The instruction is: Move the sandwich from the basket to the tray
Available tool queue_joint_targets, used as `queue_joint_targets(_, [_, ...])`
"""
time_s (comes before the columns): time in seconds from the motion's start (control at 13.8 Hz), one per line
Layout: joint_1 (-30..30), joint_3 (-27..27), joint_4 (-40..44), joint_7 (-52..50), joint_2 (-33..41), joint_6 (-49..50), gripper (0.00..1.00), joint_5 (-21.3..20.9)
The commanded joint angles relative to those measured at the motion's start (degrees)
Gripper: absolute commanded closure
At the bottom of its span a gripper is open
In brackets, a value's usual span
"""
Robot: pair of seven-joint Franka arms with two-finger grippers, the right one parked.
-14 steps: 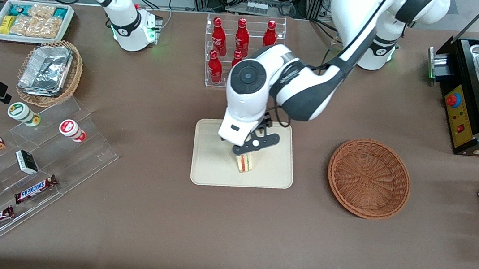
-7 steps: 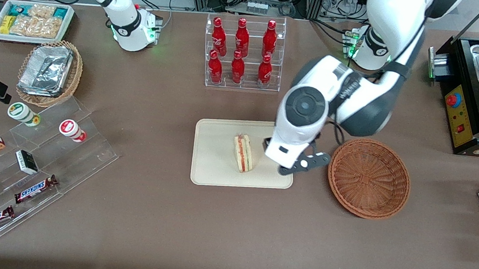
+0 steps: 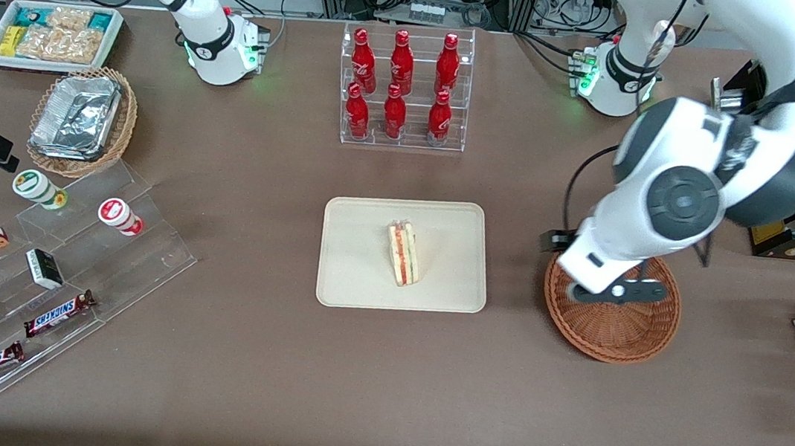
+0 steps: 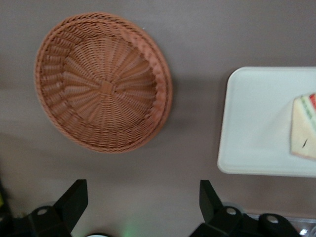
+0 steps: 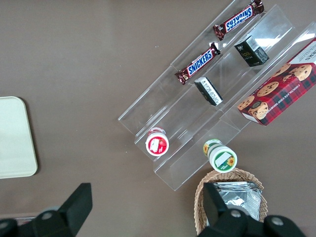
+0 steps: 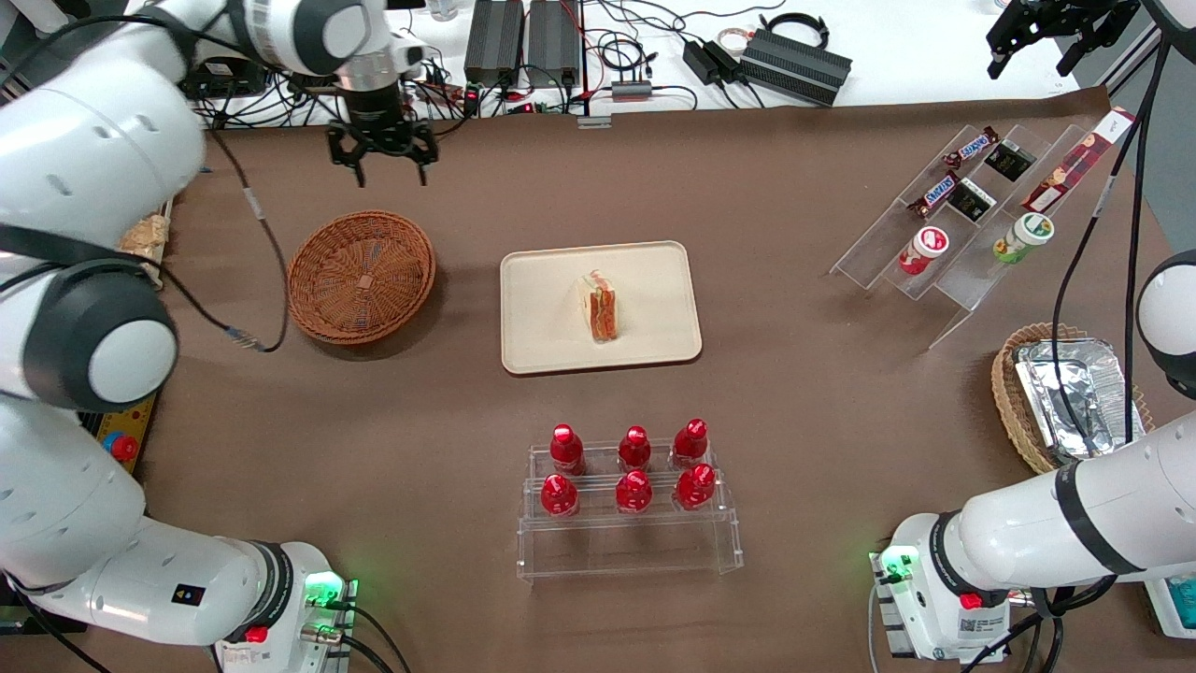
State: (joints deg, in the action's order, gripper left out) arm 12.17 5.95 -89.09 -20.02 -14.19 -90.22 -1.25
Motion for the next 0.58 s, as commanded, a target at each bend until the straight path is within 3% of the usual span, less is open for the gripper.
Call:
queue_joint_targets(0.0, [-5.46,0.56,-9.32,10.90,10.54,-0.32,0.00,0.11])
queue_joint_targets(0.22, [-12.67,1.08,-10.06,21.48,15.32,4.68,0.00,0.37])
queue_joint_targets(0.51, [-16.30,0.64,-7.96,28.10,18.84,9.43,0.00,0.20])
